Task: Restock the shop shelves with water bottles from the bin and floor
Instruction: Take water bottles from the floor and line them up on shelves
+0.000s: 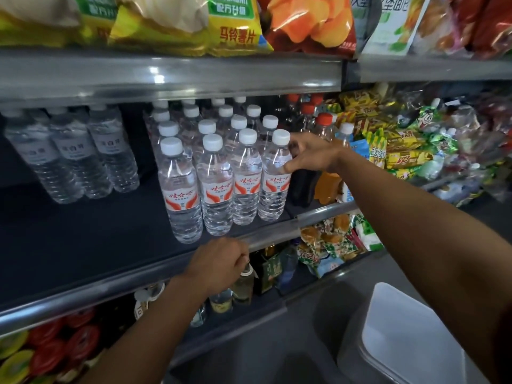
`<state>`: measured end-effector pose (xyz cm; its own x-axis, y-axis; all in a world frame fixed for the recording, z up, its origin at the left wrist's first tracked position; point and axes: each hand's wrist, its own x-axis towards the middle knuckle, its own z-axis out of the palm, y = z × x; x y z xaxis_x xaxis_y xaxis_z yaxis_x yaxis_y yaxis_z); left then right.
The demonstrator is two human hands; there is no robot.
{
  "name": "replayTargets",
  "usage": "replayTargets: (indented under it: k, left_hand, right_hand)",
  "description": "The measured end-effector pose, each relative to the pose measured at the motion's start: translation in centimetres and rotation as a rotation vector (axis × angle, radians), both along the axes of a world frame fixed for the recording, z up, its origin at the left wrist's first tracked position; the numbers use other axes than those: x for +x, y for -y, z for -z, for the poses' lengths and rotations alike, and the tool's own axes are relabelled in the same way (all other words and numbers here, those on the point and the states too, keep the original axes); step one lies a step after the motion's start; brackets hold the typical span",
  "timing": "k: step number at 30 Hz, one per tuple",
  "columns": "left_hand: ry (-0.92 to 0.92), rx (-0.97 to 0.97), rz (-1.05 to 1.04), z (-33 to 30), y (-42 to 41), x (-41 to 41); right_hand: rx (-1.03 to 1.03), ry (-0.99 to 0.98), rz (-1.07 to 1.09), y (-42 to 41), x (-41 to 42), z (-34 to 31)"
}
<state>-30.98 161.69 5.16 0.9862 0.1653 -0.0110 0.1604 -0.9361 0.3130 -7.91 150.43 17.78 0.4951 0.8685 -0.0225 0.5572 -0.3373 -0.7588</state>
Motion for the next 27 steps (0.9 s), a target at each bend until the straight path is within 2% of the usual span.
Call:
replayTargets:
  k: [4, 9, 17, 24, 27]
  left_hand:
    - [-0.021, -0.002, 0.007, 0.4, 0.0, 0.1]
    - [0.0, -0.004, 0.024, 0.8, 0.4, 0.1]
    - [-0.006, -0.005, 0.028, 1.9, 0.3, -0.7]
    - [0.008, -0.012, 0.032, 2.6, 0.1, -2.0]
    - [0.009, -0.024, 0.019, 3.0, -0.4, -3.1]
  right_hand:
    - [-0.019, -0.05, 0.018, -0.1, 0.4, 0.1]
    - [-0.074, 0.003, 0.042, 0.2, 0.5, -0.1]
    - [0.121, 0.02, 0.221, 0.4, -0.5, 2.0]
    - [0.059, 0.297, 0.325, 0.1, -2.7, 4.9]
    - [0.093, 0.341, 0.394, -0.2, -4.4, 5.6]
